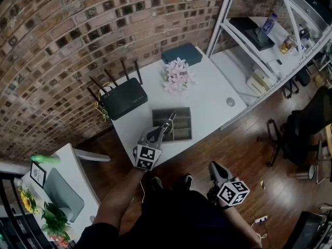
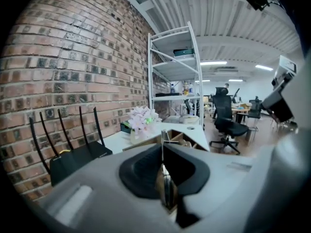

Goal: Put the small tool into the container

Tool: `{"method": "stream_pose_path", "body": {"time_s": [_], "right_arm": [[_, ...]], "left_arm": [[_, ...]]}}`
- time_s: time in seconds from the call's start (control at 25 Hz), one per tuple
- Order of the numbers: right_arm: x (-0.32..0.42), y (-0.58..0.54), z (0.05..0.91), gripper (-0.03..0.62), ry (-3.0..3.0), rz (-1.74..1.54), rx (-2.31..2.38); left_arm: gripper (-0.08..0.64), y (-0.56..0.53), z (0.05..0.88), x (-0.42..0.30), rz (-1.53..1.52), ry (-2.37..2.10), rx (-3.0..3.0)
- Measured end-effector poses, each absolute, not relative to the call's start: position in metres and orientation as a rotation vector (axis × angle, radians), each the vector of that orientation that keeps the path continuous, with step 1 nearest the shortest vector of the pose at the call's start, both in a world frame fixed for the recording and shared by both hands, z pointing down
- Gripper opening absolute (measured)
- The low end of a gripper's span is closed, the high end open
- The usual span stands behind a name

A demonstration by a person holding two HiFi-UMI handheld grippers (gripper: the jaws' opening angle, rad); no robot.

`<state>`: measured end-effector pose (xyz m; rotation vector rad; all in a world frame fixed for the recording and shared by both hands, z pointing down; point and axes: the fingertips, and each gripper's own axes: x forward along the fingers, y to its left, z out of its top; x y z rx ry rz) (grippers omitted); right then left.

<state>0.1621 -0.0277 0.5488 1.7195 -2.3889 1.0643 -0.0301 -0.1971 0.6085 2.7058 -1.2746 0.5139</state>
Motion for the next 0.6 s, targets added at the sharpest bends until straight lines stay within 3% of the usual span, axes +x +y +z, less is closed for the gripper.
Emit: {"method": "stream_pose_path", "body": {"time_s": [0.6], "right_arm": [[0.156,-0.035,0.556,0.009,-2.383,1.105,1.718]], "left_arm": [[0.012,-0.186,0.634,-0.039,0.612,-1.252,2.689]]}}
